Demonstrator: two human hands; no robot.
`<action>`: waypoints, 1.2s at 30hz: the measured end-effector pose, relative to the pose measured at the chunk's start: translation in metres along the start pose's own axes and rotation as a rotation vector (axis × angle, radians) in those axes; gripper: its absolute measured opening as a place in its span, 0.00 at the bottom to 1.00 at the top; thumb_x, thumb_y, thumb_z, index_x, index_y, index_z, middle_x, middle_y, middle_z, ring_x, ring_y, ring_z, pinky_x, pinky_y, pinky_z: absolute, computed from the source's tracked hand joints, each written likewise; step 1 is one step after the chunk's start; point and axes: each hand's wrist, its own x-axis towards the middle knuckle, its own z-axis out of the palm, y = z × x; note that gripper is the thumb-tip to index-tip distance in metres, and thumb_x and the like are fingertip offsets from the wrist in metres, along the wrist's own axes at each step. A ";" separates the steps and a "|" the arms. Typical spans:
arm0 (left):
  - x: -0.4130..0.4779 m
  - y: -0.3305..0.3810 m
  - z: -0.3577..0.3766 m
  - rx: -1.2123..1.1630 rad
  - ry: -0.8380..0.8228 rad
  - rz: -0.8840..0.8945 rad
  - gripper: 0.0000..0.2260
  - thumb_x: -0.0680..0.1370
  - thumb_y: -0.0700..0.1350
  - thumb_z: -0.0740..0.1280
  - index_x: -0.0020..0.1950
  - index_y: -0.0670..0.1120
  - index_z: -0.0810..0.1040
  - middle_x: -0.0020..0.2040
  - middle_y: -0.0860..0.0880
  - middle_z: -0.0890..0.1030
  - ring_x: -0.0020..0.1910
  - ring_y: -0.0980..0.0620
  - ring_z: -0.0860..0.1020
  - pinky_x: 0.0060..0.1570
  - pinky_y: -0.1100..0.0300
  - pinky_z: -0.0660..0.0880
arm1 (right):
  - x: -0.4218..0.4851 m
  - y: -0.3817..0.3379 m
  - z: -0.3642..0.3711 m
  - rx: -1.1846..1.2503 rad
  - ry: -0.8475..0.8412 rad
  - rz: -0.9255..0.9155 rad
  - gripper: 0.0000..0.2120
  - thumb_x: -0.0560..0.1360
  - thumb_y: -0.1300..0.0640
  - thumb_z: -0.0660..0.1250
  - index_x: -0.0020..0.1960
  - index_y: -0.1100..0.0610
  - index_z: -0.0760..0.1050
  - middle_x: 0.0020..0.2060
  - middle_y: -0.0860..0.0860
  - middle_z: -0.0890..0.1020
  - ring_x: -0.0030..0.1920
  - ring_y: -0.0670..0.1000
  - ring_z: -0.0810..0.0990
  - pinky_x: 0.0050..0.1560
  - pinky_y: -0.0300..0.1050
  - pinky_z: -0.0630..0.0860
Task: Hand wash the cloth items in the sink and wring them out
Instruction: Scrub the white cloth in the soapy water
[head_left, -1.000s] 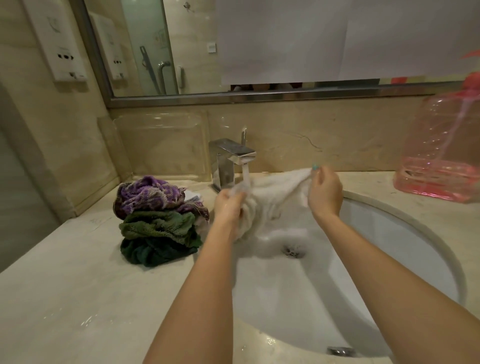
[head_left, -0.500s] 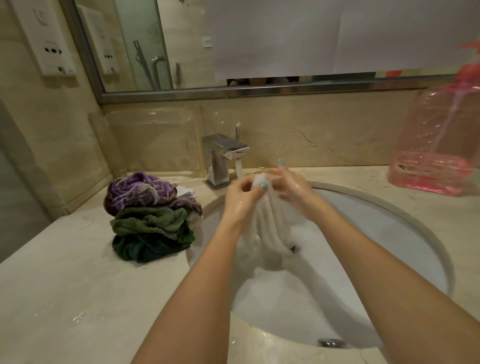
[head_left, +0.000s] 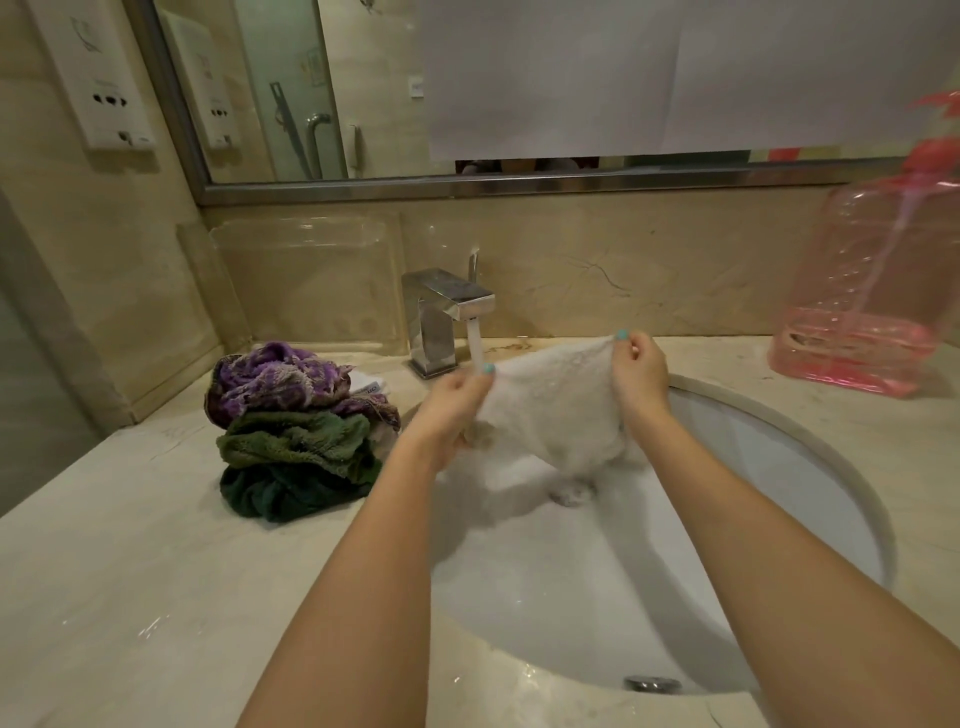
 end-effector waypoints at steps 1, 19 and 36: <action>0.004 0.000 0.003 -0.116 0.056 0.021 0.12 0.82 0.52 0.61 0.61 0.48 0.73 0.53 0.45 0.79 0.36 0.49 0.77 0.50 0.46 0.81 | -0.003 0.001 0.003 -0.013 -0.045 0.007 0.17 0.83 0.59 0.53 0.35 0.54 0.58 0.31 0.49 0.64 0.31 0.47 0.60 0.28 0.38 0.59; -0.002 0.013 0.071 -0.077 0.251 0.122 0.16 0.79 0.44 0.59 0.30 0.48 0.66 0.30 0.48 0.69 0.35 0.49 0.69 0.33 0.58 0.64 | -0.040 -0.030 0.043 0.240 -0.093 0.123 0.21 0.78 0.63 0.58 0.28 0.53 0.59 0.20 0.44 0.63 0.29 0.48 0.60 0.30 0.43 0.58; 0.001 0.003 0.035 -0.277 0.367 0.057 0.12 0.84 0.47 0.55 0.42 0.46 0.71 0.35 0.47 0.68 0.31 0.52 0.64 0.28 0.60 0.60 | -0.011 -0.011 0.015 -0.032 -0.003 -0.028 0.20 0.81 0.59 0.55 0.32 0.53 0.57 0.28 0.49 0.61 0.30 0.47 0.58 0.33 0.47 0.54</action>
